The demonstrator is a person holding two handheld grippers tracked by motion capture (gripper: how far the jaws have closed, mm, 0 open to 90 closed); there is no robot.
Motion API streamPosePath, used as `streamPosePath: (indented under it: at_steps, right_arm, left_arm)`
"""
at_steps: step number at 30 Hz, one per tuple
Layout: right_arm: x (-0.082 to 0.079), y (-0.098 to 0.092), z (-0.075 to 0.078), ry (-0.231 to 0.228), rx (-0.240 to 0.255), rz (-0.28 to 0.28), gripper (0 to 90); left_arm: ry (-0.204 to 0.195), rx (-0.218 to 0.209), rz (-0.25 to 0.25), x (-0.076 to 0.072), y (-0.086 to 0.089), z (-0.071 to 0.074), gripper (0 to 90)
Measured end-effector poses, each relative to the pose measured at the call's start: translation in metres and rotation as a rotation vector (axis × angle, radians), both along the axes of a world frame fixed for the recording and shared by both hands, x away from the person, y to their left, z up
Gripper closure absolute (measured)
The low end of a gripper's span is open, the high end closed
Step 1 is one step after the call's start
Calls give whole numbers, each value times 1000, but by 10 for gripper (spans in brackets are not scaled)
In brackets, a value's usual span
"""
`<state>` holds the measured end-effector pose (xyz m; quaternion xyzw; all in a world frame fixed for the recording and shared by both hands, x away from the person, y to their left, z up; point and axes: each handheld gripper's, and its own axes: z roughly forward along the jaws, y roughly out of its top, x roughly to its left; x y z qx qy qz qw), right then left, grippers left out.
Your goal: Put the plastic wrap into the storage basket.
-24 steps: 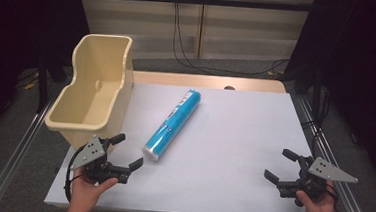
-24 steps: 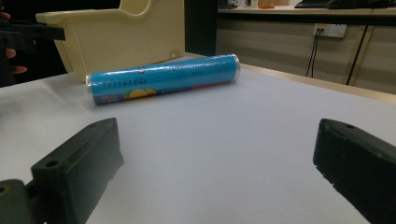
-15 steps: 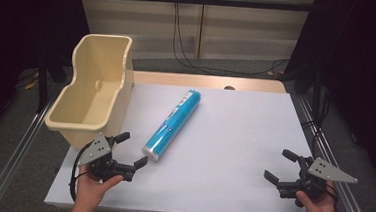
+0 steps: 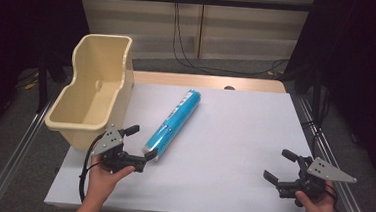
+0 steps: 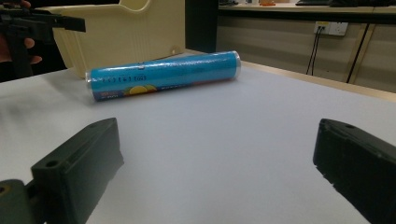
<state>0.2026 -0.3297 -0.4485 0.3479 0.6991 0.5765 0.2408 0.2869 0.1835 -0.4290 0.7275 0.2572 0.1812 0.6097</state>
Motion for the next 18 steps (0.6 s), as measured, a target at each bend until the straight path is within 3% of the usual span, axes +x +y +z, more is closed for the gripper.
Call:
streamPosePath:
  at_steps: [10,18]
  right_arm:
    - [2,1,0,2,-11,8,6]
    - [1,1,0,4,-19,14,6]
  left_arm:
    - [40,4,12,27,-22,7,10]
    - [98,67,11,57,-51,11,16]
